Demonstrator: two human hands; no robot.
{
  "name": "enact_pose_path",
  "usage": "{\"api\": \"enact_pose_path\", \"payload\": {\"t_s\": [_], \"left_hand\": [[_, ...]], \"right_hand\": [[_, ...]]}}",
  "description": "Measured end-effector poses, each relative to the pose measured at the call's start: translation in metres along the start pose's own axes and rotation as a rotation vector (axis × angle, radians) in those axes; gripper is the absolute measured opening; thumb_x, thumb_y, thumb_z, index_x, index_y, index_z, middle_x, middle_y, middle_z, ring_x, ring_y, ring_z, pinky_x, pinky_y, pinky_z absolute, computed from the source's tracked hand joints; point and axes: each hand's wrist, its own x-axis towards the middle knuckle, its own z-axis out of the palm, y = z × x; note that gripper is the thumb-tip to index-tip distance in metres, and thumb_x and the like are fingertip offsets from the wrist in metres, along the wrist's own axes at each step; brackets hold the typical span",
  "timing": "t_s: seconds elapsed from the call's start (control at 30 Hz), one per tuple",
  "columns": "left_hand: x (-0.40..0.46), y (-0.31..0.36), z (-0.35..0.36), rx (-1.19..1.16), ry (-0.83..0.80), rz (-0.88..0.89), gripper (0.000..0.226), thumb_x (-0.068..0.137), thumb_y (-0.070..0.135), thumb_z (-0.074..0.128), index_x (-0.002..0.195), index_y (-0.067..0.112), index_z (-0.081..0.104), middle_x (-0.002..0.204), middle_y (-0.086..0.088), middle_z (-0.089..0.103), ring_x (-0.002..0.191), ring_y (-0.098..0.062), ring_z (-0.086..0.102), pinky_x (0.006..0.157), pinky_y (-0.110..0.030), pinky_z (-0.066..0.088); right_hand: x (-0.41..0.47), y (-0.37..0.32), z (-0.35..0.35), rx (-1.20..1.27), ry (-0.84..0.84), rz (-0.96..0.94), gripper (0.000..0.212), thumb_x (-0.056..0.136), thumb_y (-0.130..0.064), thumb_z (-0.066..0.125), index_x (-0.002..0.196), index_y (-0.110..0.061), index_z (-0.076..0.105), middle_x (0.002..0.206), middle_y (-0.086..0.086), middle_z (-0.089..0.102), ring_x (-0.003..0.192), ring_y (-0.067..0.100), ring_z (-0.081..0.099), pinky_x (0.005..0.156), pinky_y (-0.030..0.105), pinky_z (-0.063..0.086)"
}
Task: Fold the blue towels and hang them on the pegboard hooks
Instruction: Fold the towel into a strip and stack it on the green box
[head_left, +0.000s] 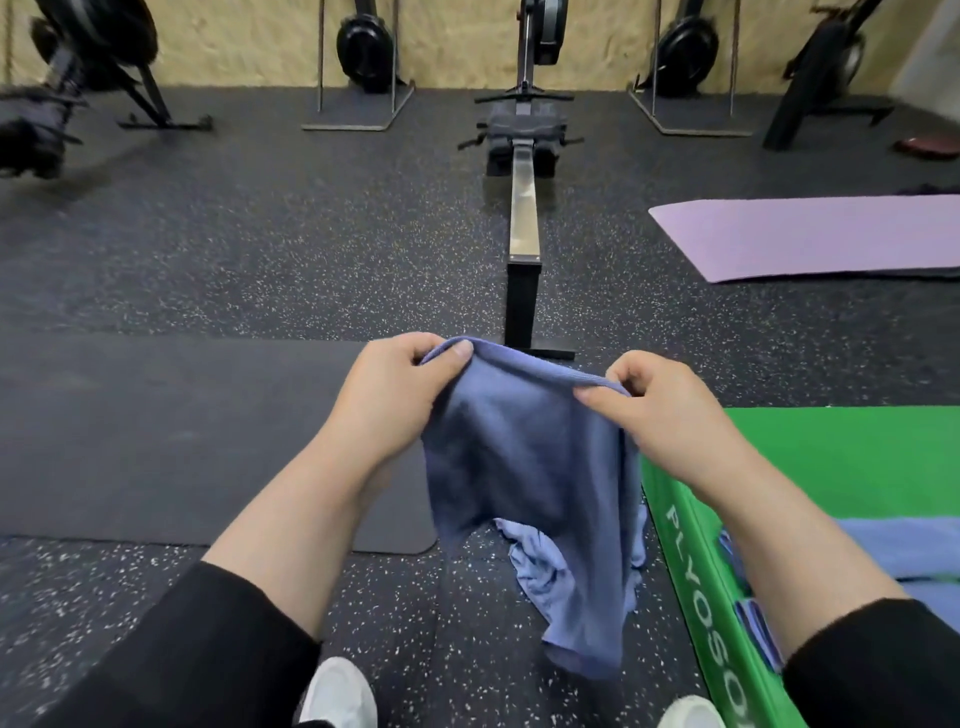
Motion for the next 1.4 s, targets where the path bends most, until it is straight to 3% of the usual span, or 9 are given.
{"api": "enact_pose_path", "payload": {"t_s": [0.2,0.37,0.57,0.67,0.9,1.0,1.13,1.27,1.4], "left_hand": [[0.020,0.001,0.006,-0.089,0.033,-0.049,0.057,0.089,0.057,0.051,0.088,0.001,0.063,0.075,-0.001,0.057,0.072,-0.012,0.046,0.068,-0.036,0.038],[0.021,0.012,0.024,0.149,0.012,0.045,0.047,0.100,0.038,0.054,0.066,0.008,0.043,0.062,0.002,0.031,0.059,-0.010,0.027,0.055,-0.032,0.025],[0.014,0.013,0.040,0.287,-0.224,0.103,0.025,0.099,0.042,0.057,0.114,0.026,0.069,0.109,0.013,0.073,0.095,0.001,0.062,0.089,-0.021,0.045],[0.017,0.008,0.039,0.384,-0.250,0.088,0.023,0.098,0.047,0.055,0.099,0.030,0.069,0.087,0.013,0.071,0.081,0.000,0.062,0.076,-0.022,0.048],[0.028,0.003,0.022,0.352,0.122,0.095,0.037,0.099,0.039,0.056,0.076,0.010,0.050,0.064,-0.001,0.053,0.067,-0.018,0.048,0.062,-0.028,0.037],[0.038,0.001,-0.003,0.347,0.259,0.057,0.035,0.098,0.037,0.057,0.079,0.009,0.055,0.068,-0.003,0.057,0.069,-0.019,0.049,0.059,-0.019,0.037],[0.032,-0.001,-0.005,0.400,0.057,0.021,0.015,0.096,0.043,0.058,0.102,0.032,0.066,0.092,0.014,0.070,0.092,-0.007,0.062,0.079,-0.025,0.046],[0.017,0.007,0.019,0.369,-0.270,0.126,0.043,0.097,0.044,0.058,0.139,0.045,0.053,0.130,0.026,0.063,0.120,0.007,0.055,0.095,-0.008,0.038],[0.014,0.005,0.026,0.398,-0.339,0.125,0.050,0.099,0.043,0.057,0.147,0.047,0.043,0.139,0.024,0.059,0.127,0.003,0.052,0.104,-0.019,0.039]], "right_hand": [[0.015,-0.005,0.007,0.091,-0.106,-0.035,0.035,0.086,-0.022,0.076,0.073,-0.008,0.047,0.057,-0.001,0.041,0.055,0.014,0.032,0.054,0.033,0.024],[0.028,-0.011,0.015,0.255,-0.143,-0.015,0.012,0.086,-0.022,0.077,0.083,-0.016,0.067,0.075,0.008,0.072,0.066,0.013,0.055,0.066,0.035,0.043],[0.029,-0.025,0.026,0.245,-0.231,-0.091,0.019,0.095,-0.010,0.063,0.093,-0.023,0.077,0.088,-0.007,0.077,0.082,0.003,0.065,0.078,0.025,0.049],[0.031,-0.023,0.030,0.328,-0.225,-0.048,0.013,0.093,-0.008,0.066,0.088,-0.017,0.074,0.082,0.006,0.075,0.071,0.010,0.059,0.069,0.031,0.046],[0.032,-0.013,0.031,0.235,-0.332,-0.026,0.038,0.081,-0.048,0.075,0.082,-0.011,0.066,0.076,0.024,0.066,0.065,0.013,0.047,0.064,0.036,0.037],[0.029,-0.011,0.027,0.233,-0.292,-0.025,0.021,0.091,-0.033,0.073,0.083,-0.015,0.068,0.071,0.016,0.065,0.064,0.013,0.045,0.063,0.034,0.034],[0.025,-0.014,0.025,0.357,-0.274,-0.027,0.009,0.093,-0.011,0.069,0.087,-0.018,0.068,0.083,0.021,0.069,0.070,0.015,0.050,0.069,0.036,0.037],[0.022,-0.023,0.030,0.312,-0.217,-0.123,0.013,0.090,-0.008,0.071,0.087,-0.020,0.073,0.085,0.012,0.072,0.072,0.009,0.055,0.070,0.029,0.043],[0.022,-0.023,0.031,0.227,-0.191,-0.153,0.025,0.089,-0.009,0.069,0.085,-0.033,0.077,0.083,-0.002,0.075,0.073,0.013,0.059,0.074,0.028,0.049]]}}
